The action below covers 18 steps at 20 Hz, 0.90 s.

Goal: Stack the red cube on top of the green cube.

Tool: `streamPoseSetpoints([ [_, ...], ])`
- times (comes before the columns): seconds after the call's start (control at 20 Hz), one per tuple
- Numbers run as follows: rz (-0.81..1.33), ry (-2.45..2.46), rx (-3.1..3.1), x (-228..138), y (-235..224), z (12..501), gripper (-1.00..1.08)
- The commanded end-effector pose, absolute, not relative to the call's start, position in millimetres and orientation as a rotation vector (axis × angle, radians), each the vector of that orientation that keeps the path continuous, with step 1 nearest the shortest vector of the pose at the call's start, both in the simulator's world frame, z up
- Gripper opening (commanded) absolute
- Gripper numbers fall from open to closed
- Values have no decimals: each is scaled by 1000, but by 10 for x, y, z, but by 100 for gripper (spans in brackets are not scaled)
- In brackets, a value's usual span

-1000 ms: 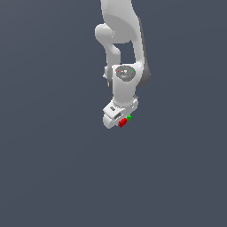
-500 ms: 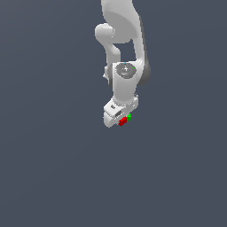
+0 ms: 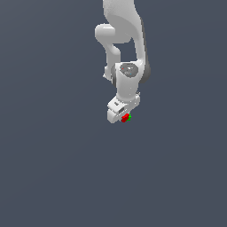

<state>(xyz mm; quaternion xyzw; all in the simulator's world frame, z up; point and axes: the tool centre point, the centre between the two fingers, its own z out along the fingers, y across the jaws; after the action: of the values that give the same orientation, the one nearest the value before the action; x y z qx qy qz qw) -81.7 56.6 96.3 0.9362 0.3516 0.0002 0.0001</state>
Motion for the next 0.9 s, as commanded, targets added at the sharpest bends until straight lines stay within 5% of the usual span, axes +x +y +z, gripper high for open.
streamPoseSetpoints([
  [0.0, 1, 1105, 2941, -963, 635, 887, -100],
  [0.85, 0, 1105, 2941, -1378, 847, 646, -100],
])
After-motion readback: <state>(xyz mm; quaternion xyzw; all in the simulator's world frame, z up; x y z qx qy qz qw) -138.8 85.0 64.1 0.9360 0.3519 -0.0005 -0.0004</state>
